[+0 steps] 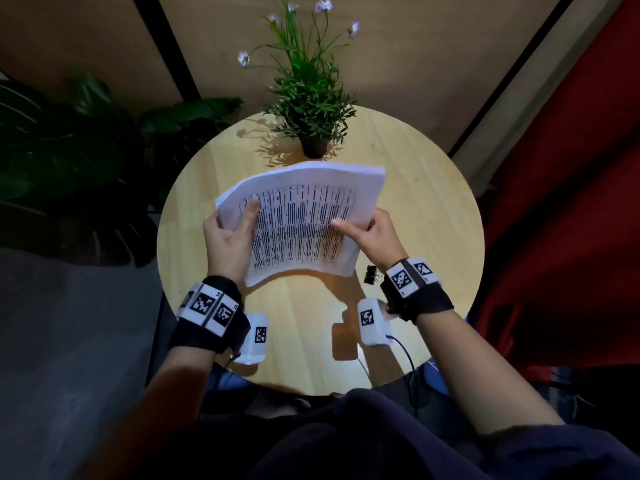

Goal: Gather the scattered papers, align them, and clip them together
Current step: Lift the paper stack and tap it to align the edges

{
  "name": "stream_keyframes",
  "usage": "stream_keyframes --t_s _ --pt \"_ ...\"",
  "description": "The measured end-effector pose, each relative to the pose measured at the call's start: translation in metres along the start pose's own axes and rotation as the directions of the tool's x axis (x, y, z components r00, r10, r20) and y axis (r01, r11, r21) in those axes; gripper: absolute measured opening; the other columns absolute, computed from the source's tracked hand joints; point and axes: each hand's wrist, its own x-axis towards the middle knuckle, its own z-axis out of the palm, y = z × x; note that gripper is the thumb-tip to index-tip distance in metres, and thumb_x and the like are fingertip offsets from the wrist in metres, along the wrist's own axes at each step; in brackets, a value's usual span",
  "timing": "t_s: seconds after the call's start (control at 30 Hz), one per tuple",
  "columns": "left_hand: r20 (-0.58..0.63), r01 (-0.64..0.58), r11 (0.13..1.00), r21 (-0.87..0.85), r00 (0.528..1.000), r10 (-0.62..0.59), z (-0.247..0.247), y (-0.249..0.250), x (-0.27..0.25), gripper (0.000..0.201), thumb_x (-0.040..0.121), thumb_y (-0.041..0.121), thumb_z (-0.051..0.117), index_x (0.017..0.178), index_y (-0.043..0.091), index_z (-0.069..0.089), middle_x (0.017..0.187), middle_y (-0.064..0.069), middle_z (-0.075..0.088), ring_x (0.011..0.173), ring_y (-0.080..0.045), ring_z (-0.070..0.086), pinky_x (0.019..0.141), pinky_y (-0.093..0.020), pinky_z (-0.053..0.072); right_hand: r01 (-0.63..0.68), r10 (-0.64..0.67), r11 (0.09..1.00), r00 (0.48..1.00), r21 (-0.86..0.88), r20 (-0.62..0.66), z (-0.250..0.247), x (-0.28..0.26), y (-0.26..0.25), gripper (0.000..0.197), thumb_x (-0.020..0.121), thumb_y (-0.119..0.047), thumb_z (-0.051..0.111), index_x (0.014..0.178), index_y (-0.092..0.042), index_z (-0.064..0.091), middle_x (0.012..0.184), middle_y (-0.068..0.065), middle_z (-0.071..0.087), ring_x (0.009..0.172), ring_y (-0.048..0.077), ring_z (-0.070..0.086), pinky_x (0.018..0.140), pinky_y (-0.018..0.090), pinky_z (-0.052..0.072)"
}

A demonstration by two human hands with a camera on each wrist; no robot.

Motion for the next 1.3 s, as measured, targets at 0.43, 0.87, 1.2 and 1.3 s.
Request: stream_keyframes --t_s 0.43,0.87,1.2,1.3 --pt "0.028 -0.042 0.982 -0.183 0.998 0.048 -0.020 -0.009 0.003 0.070 0.070 0.065 0.049 0.097 0.003 0.065 0.103 -0.016 0.065 0.091 -0.027 0.062 0.075 -0.037 0.050 0.086 -0.057 0.978 0.986 0.192 -0.155 0.043 -0.012 -0.004 0.047 0.072 -0.048 0.069 0.101 -0.010 0.070 0.093 0.003 0.072 0.088 0.018 0.068 0.081 0.030 0.055" --pt "0.128 -0.098 0.993 -0.062 0.986 0.106 -0.028 -0.014 0.015 0.053 0.075 0.044 0.038 0.099 0.006 0.067 0.096 -0.005 0.066 0.086 -0.016 0.061 0.071 -0.029 0.047 0.088 -0.084 0.988 0.996 0.130 -0.040 0.032 0.002 -0.014 0.036 0.079 -0.024 0.075 0.112 -0.014 0.067 0.104 -0.008 0.070 0.091 0.004 0.066 0.077 0.018 0.051" --pt "0.075 0.037 0.999 0.035 0.996 -0.040 -0.007 -0.018 -0.008 0.068 0.088 0.014 0.064 0.049 0.068 0.054 0.050 0.048 0.050 0.053 0.022 0.052 0.060 0.000 0.040 0.084 -0.084 0.996 0.996 -0.034 -0.016 0.038 -0.001 -0.009 0.026 0.083 -0.011 0.071 0.108 -0.017 0.067 0.096 -0.003 0.070 0.083 -0.008 0.067 0.080 0.015 0.053" --pt "-0.018 0.061 0.997 0.046 0.998 -0.060 -0.009 -0.034 -0.001 0.025 0.086 0.020 0.068 0.065 0.032 0.061 0.060 0.039 0.062 0.064 0.020 0.058 0.069 -0.001 0.045 0.108 -0.108 0.994 0.992 0.004 -0.059 0.038 -0.011 -0.003 0.027 0.082 -0.008 0.072 0.106 -0.020 0.066 0.097 -0.001 0.071 0.088 -0.002 0.068 0.084 0.021 0.054"
